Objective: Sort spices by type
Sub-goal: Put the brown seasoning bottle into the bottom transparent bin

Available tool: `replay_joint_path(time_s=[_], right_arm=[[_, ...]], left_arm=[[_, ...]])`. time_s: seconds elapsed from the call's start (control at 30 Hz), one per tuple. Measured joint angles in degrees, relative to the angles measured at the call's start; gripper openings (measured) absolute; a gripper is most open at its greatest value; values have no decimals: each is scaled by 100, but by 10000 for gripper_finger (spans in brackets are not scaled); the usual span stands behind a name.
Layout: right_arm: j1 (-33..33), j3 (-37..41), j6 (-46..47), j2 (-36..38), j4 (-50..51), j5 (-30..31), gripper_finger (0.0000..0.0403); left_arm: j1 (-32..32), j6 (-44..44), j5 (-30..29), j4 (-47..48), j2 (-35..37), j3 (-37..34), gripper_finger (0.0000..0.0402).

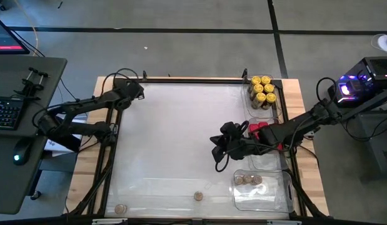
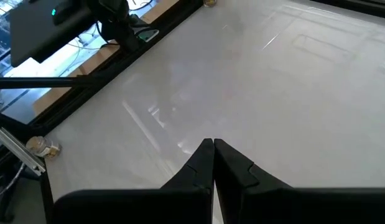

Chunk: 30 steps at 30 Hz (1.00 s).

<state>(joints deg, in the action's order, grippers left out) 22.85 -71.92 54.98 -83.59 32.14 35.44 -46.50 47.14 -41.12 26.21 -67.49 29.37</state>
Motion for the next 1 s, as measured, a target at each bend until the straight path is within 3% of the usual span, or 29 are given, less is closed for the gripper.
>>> replay_joint_path(time_s=[0.37,0.5,0.7,0.77,0.87,1.0], right_arm=[[0,0,152,0,-65,127,0],[0,0,153,0,-77,228,0],[-7,0,149,0,-133,426,0],[-9,0,146,0,-143,426,0],[-9,0,151,-2,-158,442,0],[-9,0,167,-2,-188,432,0]], left_arm=[[10,-158,70,-275,-94,-334,0],[204,-46,978,-172,-154,-415,0],[856,-216,2255,-1016,-257,-385,0],[1167,-260,2413,-1319,-225,-346,0],[1495,-540,1898,-1063,-135,-134,0],[1398,-439,107,213,-113,254,0]])
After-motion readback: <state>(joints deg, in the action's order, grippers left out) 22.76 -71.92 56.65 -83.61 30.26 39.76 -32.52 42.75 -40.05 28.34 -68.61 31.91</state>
